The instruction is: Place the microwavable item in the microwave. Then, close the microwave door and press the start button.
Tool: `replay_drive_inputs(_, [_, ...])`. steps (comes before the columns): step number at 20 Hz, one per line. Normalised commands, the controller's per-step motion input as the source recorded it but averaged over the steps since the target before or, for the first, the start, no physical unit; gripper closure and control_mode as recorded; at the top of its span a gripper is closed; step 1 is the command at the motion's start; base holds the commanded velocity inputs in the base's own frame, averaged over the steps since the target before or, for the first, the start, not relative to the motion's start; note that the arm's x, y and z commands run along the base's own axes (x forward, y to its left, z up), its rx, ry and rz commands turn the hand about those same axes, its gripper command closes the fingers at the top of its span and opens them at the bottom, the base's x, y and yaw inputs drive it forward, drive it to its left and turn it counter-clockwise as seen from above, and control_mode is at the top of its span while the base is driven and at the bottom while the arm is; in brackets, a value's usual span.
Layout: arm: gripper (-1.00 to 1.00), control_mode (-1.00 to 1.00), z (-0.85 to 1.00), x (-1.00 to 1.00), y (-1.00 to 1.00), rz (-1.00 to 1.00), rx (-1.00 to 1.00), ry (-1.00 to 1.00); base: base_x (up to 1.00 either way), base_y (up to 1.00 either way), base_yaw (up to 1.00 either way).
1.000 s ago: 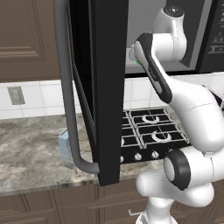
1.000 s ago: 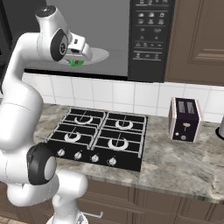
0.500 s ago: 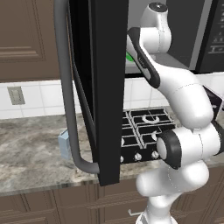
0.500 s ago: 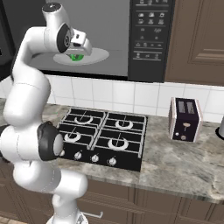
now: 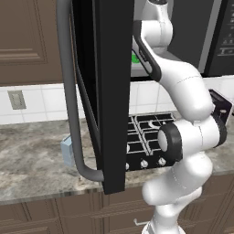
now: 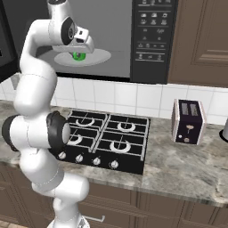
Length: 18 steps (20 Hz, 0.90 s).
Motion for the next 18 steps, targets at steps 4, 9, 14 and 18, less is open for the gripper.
replay_drive_inputs(4, [-1.0,-1.0,-0.29,0.0,0.11,0.02,0.0,-0.02,0.0,0.0,0.0])
replay_drive_inputs(9, [-1.0,-1.0,-0.03,-0.39,0.0,0.02,0.0,-0.23,0.0,0.0,0.0])
replay_drive_inputs(14, [-1.0,-1.0,0.0,-0.54,0.0,0.03,0.0,-0.31,0.0,0.0,0.0])
replay_drive_inputs(18, [-1.0,-1.0,0.0,-0.58,0.0,0.02,0.0,-0.31,0.0,0.0,0.0])
